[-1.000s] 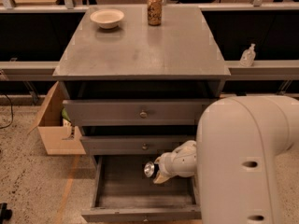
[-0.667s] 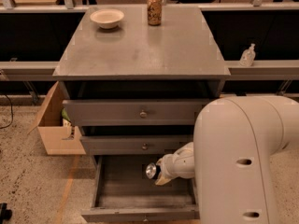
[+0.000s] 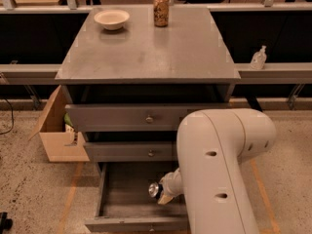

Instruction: Place pepsi can into bottom drawer

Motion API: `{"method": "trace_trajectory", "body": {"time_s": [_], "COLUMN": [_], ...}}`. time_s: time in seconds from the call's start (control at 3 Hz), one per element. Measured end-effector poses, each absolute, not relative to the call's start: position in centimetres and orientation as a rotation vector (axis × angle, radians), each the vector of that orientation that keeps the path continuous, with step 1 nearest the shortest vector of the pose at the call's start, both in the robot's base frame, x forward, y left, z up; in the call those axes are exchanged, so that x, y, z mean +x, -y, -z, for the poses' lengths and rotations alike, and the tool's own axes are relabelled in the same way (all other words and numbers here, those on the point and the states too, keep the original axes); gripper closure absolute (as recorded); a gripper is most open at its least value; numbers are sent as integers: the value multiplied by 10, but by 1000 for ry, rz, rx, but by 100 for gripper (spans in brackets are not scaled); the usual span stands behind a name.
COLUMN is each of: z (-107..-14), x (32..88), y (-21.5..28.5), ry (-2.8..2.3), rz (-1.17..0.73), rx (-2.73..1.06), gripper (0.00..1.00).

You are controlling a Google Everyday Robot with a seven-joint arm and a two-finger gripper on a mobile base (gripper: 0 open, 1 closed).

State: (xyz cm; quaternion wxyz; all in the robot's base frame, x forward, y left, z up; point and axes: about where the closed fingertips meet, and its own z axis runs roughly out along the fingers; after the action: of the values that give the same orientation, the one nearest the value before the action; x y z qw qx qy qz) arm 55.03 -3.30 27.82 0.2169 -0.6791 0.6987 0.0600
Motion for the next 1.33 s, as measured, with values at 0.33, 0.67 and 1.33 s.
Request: {"method": "trace_trajectory", "body": {"time_s": [0.33, 0.67, 1.33], "z": [-246, -219, -180], "x": [551, 558, 562], "y": [16, 4, -10], "ry": [-1903, -1865, -1844], "rz": [-191, -183, -154], "rx": [-1906, -1937, -1972], "gripper": [100, 82, 36]}}
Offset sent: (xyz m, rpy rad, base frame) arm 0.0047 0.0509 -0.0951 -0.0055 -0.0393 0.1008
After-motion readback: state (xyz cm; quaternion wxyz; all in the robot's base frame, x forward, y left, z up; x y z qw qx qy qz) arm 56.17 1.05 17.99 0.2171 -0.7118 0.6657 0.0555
